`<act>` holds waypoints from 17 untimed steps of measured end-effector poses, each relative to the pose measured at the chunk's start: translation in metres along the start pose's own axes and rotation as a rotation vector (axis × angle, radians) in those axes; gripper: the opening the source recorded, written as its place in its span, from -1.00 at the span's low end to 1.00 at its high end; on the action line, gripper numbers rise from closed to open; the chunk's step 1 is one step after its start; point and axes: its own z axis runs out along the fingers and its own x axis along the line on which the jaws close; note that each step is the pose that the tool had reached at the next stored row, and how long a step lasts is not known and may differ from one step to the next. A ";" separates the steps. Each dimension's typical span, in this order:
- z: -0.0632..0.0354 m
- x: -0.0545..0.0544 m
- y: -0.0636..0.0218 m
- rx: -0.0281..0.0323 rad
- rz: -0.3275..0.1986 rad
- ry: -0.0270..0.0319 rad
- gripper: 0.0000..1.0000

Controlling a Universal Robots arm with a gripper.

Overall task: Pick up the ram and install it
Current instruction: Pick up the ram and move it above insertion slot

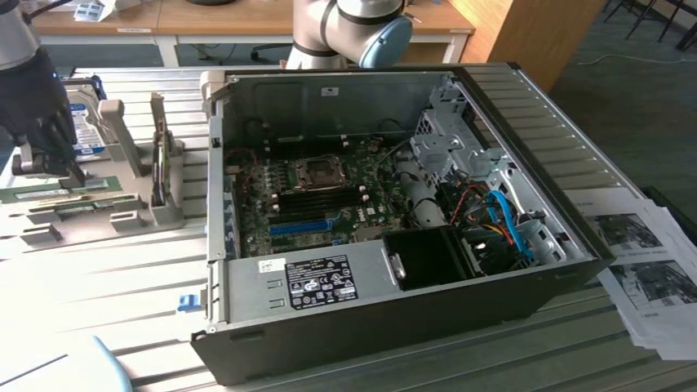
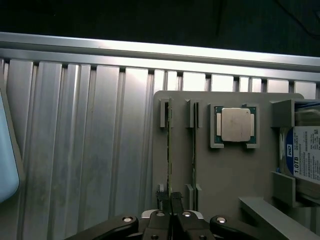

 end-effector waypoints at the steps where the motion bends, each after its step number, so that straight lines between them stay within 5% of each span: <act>1: -0.0019 0.000 -0.0003 -0.0008 0.000 0.0001 -0.78; 17: -0.0209 0.000 -0.0037 -0.0086 0.000 0.0004 -0.78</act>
